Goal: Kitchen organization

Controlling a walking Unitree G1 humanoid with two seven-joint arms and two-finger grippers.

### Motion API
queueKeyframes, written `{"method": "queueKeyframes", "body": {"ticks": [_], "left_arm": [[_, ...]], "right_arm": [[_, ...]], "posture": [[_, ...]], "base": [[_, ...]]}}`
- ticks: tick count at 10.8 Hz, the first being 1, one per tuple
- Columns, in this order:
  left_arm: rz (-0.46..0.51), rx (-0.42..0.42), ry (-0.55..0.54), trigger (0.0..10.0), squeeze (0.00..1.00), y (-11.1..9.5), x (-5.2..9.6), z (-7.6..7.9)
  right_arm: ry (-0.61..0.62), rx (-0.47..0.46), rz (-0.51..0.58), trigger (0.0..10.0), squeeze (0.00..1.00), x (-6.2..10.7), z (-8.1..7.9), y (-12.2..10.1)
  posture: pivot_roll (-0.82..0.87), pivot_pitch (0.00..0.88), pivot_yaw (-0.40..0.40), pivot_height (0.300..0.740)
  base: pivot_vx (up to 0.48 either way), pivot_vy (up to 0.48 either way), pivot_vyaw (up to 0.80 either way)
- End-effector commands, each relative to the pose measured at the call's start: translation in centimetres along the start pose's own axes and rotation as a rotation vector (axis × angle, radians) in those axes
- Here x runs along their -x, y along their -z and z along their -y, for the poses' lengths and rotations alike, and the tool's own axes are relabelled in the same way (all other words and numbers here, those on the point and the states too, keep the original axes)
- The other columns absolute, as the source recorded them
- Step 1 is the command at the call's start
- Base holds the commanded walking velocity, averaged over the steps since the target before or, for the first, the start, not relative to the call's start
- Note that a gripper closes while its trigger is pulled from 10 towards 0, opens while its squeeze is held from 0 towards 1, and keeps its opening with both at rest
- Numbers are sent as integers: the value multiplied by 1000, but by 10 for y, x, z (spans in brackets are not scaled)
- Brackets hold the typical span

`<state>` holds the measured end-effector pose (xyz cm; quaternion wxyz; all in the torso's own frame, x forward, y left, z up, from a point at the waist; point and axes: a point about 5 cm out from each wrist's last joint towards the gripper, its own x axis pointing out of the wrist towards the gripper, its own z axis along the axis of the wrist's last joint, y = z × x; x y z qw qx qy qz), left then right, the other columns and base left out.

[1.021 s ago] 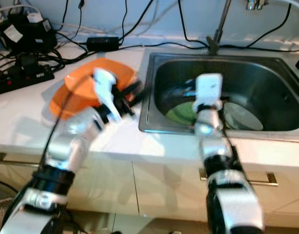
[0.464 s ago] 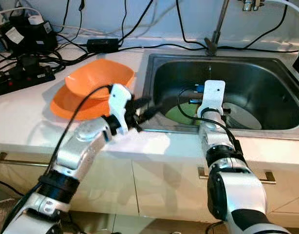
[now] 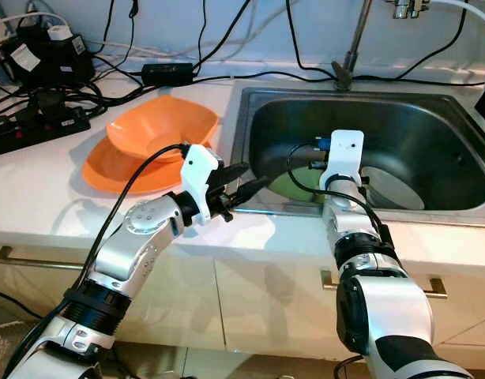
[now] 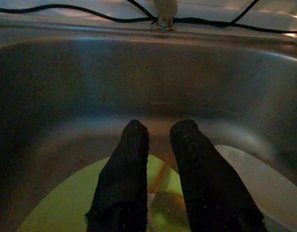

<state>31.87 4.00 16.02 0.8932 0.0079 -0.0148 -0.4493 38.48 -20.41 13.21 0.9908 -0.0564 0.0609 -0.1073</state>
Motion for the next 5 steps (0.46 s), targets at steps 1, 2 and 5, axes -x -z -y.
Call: {"method": "queueKeyframes", "body": {"ticks": [1, 2, 5], "left_arm": [[-16, -13, 2, 10000, 0, 2, 0, 1], [-15, -16, 0, 10000, 0, 2, 0, 1], [53, -33, -113, 10000, 0, -4, 2, -10]], "right_arm": [[-13, -11, -49, 10000, 1000, 3, -4, 11], [-13, -1, -4, 10000, 839, 2, -5, 5], [-66, -59, 380, 10000, 0, 10, -22, -47]], "posture": [[21, 0, 59, 740], [22, 0, 59, 740], [14, 0, 61, 740]], "base": [[0, 0, 0], [0, 0, 0], [0, 0, 0]]}}
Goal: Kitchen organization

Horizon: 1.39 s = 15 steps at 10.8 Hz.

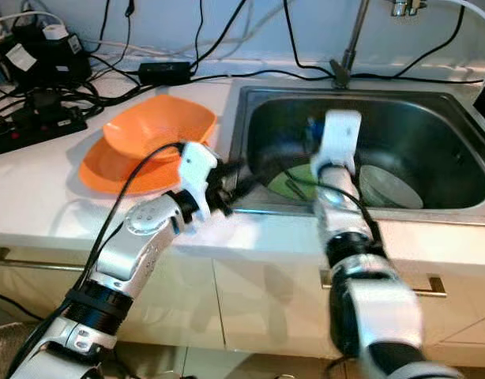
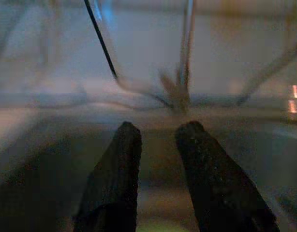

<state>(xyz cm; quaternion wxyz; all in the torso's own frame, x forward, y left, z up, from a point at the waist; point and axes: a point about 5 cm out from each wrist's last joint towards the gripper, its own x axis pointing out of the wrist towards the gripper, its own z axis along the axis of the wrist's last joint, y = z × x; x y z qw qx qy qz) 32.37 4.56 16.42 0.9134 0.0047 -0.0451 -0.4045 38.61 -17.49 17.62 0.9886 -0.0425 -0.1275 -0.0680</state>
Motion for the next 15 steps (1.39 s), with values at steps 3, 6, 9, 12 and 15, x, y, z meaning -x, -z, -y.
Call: {"method": "queueKeyframes", "body": {"ticks": [3, 6, 9, 12, 15], "left_arm": [[75, -57, -117, 10000, 0, -12, 0, -14], [107, -107, -165, 10000, 0, -19, 1, -23], [92, -295, -206, 10000, 0, -38, 7, -40], [73, -408, -188, 10000, 1000, -67, 34, -72], [-51, -501, -97, 10000, 1000, -70, 57, -85]], "right_arm": [[-21, -29, 213, 10000, 0, 20, -12, -21], [-57, -59, 188, 10000, 0, 52, -28, -8], [-81, -75, 137, 10000, 0, 67, -38, -1], [-86, -85, 104, 10000, 0, 72, -42, 2], [-86, -92, 84, 10000, 0, 75, -44, 4]], "posture": [[12, 9, 62, 740], [5, 22, 67, 740], [20, 32, 66, 740], [35, 34, 71, 740], [47, 39, 78, 740]], "base": [[0, 0, 0], [0, 0, 0], [0, 0, 0], [0, 0, 0], [0, 0, 0]]}}
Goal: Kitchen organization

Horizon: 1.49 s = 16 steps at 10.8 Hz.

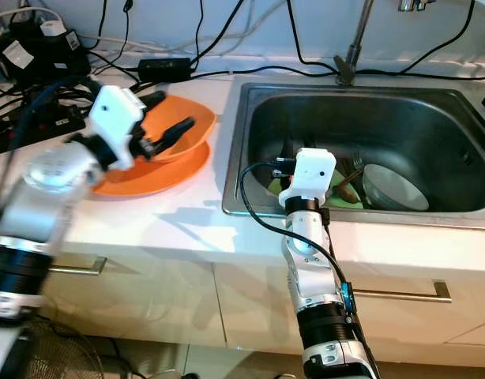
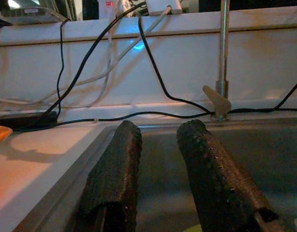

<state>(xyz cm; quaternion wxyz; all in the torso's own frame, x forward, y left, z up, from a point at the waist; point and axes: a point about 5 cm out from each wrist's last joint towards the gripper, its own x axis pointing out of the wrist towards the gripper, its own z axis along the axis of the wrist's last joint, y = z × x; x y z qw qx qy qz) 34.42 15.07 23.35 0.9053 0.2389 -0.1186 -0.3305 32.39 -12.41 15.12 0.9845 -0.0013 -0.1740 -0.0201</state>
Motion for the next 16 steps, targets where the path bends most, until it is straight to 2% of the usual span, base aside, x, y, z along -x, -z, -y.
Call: {"method": "queueKeyframes", "body": {"ticks": [1, 5, 7, 8, 10, 11, 13, 14, 15, 16], "left_arm": [[-48, -44, 75, 10000, 0, 1, 6, 2], [-249, -170, 233, 10000, 0, 19, 25, -1], [-297, -225, 274, 10000, 0, 21, 27, 0], [-332, -294, 270, 10000, 0, 25, 25, 0], [-362, -356, 247, 10000, 0, 30, 17, 2], [-396, -427, 229, 10000, 0, 38, 9, 6], [-395, -457, 200, 10000, 0, 42, -4, 14], [-389, -465, 196, 8824, 0, 43, -10, 18], [-387, -475, 183, 0, 0, 45, -14, 19], [-387, -487, 175, 0, 0, 45, -15, 19]], "right_arm": [[-7, 6, -12, 10000, 0, 3, -2, 1], [-4, -2, -17, 10000, 0, 3, -3, 2], [-3, -3, -17, 10000, 0, 4, -4, 2], [-1, -4, -18, 10000, 0, 4, -3, 2], [-3, -4, -19, 10000, 0, 5, -4, 3], [-2, -4, -19, 10000, 0, 4, -4, 2], [4, -1, -19, 10000, 0, 3, -3, 2], [6, 0, -19, 10000, 0, 3, -2, 2], [8, 0, -19, 10000, 0, 3, -2, 2], [11, 1, -19, 10000, 0, 3, -2, 2]], "posture": [[47, 35, 79, 740], [48, 14, 86, 740], [45, 10, 87, 740], [44, 7, 88, 740], [42, 4, 89, 740], [38, 5, 89, 740], [34, 8, 90, 740], [34, 11, 91, 740], [30, 12, 92, 740], [31, 15, 93, 740]], "base": [[0, 0, 0], [0, 0, 0], [0, 0, 0], [0, 0, 0], [0, 0, 0], [0, 0, 0], [0, 0, 0], [0, 0, 0], [0, 0, 0], [0, 0, 0]]}}
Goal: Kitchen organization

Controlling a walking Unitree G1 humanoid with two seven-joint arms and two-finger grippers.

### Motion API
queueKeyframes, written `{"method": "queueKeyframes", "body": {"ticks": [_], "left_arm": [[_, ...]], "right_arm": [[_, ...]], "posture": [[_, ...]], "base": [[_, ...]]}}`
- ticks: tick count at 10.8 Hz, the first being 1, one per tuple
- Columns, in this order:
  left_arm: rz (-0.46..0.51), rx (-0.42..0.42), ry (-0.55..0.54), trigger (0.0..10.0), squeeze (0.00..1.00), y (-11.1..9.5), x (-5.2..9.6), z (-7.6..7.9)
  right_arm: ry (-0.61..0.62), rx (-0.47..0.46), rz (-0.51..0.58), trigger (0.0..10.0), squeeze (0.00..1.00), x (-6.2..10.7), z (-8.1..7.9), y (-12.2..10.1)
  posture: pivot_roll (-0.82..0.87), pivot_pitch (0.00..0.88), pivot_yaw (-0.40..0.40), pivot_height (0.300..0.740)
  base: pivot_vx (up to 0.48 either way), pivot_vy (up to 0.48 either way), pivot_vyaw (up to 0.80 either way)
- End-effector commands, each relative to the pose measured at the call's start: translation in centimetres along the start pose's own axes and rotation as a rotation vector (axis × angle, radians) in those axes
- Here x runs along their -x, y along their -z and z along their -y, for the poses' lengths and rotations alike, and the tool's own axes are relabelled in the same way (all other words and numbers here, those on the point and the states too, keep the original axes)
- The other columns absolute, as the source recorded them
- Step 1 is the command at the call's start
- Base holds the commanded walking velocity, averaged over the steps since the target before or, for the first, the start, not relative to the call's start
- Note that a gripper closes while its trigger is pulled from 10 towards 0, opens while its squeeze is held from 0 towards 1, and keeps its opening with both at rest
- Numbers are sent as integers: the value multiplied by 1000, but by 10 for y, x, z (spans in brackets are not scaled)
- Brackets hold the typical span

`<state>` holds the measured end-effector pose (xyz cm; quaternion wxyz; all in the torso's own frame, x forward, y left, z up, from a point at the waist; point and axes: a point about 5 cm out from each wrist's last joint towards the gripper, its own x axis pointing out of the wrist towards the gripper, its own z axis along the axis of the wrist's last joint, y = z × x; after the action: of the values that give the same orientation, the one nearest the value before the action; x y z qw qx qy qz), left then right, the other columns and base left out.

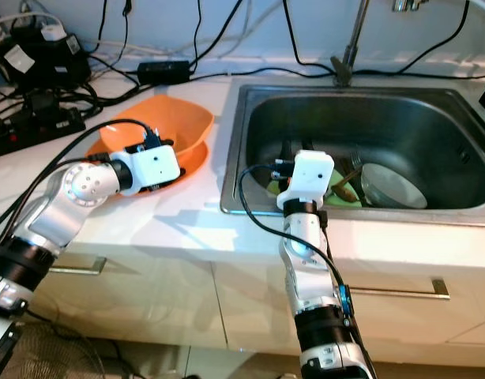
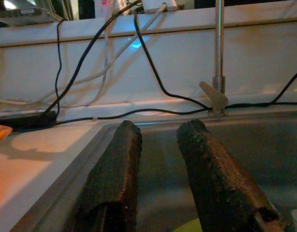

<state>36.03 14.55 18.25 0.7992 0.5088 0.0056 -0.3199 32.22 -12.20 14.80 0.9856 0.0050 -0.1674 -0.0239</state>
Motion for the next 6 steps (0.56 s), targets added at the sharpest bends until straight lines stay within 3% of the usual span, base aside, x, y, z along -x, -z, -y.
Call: {"method": "queueKeyframes", "body": {"ticks": [1, 6], "left_arm": [[-7, -30, -11, 0, 0, -1, -2, -4], [-42, -82, -25, 0, 0, 5, 0, -8]], "right_arm": [[4, 13, -6, 10000, 0, 0, 1, 0], [9, 17, -11, 10000, 0, -1, 3, 0]], "posture": [[33, 22, 91, 740], [38, 27, 85, 740]], "base": [[0, 0, 0], [0, 0, 0]]}}
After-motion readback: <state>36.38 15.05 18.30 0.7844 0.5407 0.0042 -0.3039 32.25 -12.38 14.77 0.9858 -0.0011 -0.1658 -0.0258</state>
